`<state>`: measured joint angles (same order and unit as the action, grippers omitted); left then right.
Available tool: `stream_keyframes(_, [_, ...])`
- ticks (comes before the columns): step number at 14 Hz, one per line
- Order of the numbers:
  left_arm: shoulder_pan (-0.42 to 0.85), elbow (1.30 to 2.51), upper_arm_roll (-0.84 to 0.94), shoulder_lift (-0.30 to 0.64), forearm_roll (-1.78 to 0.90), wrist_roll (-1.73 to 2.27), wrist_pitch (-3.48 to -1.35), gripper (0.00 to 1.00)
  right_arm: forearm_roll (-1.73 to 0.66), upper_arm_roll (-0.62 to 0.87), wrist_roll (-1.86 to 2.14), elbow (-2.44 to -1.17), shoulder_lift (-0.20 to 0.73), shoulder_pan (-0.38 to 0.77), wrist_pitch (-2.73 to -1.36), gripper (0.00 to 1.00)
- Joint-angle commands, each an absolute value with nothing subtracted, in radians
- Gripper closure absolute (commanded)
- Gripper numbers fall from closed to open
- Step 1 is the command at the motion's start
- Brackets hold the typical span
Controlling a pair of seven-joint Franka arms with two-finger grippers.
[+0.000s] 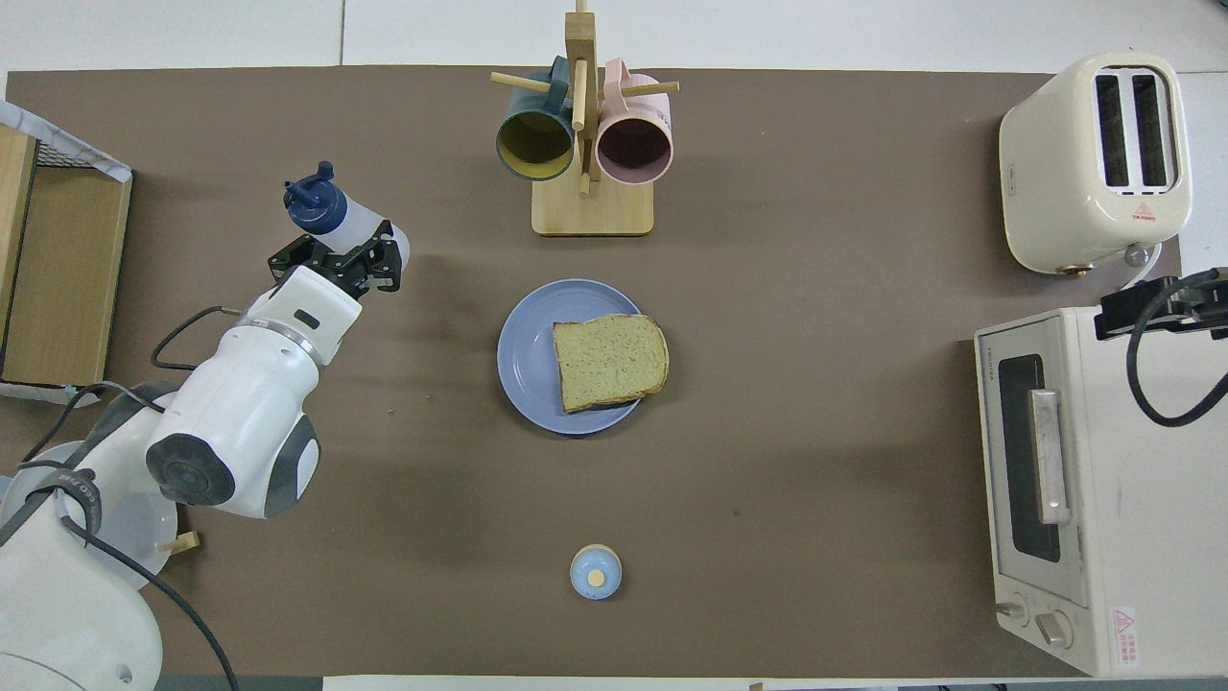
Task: Put bread on plate and add seasoning
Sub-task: 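Lower the blue-capped bottle upright onto the table with the left gripper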
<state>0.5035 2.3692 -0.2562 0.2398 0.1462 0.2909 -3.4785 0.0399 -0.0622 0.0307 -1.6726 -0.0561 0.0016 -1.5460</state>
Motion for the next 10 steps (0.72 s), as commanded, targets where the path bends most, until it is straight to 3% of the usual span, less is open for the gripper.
stream_keyframes(1, [0.509, 2.330, -0.259, 0.307, 0.149, 0.290, -3.504, 1.00, 0.043, -0.052, 0.043, -1.666, -0.054, -0.014, -1.534, 0.00])
stream_keyframes(10, [0.502, 2.322, -0.261, 0.354, 0.212, 0.287, -3.505, 1.00, 0.043, -0.052, 0.043, -1.666, -0.054, -0.014, -1.534, 0.00])
